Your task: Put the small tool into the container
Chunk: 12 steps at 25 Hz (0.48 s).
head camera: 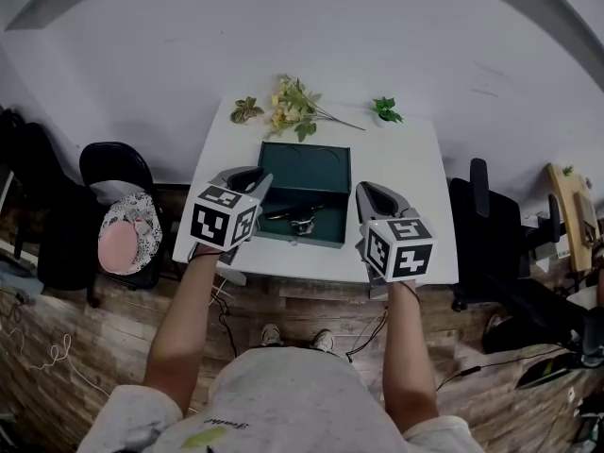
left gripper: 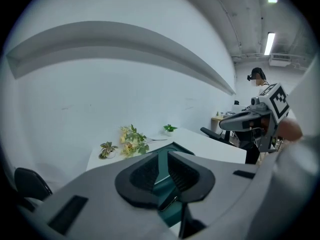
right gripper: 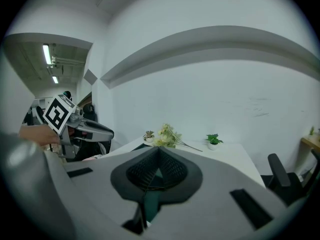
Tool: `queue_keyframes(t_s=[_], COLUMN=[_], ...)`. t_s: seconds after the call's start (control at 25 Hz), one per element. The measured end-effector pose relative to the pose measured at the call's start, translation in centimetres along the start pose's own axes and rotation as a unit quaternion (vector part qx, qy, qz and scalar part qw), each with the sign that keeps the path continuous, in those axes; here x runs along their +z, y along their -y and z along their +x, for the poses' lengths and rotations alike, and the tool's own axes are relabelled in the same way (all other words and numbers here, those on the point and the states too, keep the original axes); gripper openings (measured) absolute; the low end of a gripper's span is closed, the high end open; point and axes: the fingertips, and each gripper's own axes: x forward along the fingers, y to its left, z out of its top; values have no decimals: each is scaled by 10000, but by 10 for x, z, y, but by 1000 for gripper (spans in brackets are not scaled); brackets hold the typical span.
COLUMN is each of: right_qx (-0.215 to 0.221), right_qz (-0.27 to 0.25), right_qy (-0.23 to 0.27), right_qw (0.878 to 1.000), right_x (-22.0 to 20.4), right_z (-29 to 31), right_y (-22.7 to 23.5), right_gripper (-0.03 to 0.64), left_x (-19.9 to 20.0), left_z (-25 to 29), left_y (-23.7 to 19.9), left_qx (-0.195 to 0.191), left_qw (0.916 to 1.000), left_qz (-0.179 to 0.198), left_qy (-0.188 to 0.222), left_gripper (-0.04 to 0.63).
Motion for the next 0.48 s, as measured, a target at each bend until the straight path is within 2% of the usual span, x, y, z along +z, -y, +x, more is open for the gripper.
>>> queue_keyframes(t_s=[0.2, 0.48], right_qx=[-108, -138], right_qz=[-58, -75], right_qy=[106, 213], right_qw=[9999, 9996], right_x=[10, 18], right_z=[-4, -9], right_y=[3, 10], right_gripper=[3, 3], left_x=[15, 19], left_z=[-14, -19], left_y=[-8, -12], left_qx=[201, 397], left_qw=[9986, 9972], left_qz=[-281, -318], left_qy=[388, 553], left_gripper=[46, 2])
